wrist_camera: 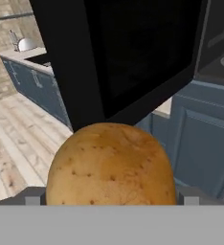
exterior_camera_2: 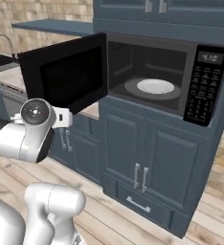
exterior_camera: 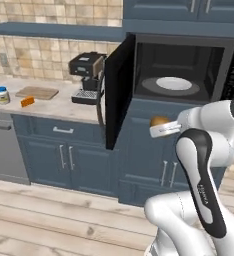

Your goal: Retrieve the reheated potato from the microwave, then place the potato, cheese, and condiment on the cutting board.

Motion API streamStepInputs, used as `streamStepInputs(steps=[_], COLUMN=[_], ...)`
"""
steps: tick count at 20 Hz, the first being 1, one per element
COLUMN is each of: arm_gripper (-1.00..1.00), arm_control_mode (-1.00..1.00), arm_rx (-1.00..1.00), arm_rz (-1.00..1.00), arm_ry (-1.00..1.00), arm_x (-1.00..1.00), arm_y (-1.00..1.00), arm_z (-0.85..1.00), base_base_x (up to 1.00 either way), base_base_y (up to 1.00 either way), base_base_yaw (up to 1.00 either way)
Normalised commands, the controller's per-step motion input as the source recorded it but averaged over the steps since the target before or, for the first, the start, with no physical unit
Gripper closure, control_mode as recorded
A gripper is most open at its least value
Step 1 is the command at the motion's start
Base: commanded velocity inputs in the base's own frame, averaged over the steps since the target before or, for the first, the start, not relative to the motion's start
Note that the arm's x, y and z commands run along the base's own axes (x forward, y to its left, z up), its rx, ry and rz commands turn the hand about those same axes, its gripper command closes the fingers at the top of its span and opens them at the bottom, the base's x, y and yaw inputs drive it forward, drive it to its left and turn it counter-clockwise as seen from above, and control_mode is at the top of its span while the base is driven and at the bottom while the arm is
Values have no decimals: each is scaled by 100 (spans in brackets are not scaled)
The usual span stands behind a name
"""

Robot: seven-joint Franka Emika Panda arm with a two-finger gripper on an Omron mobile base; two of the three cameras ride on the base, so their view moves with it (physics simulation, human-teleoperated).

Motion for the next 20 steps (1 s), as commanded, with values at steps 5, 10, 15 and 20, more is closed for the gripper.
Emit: streamStepInputs(steps=[5, 10, 15, 20], arm_gripper=[100, 100, 100, 100], arm_control_mode=[100, 100, 100, 100], arm_rx=[0, 0, 0, 0], arm_rz=[0, 0, 0, 0], arm_ry=[0, 0, 0, 0], arm_x=[0, 0, 0, 0], arm_y=[0, 0, 0, 0], arm_z=[0, 0, 0, 0], base_base_x=[-48, -55, -47, -46], base_base_y=[-42, -18, 22, 32], base_base_yaw=[12, 20, 60, 59])
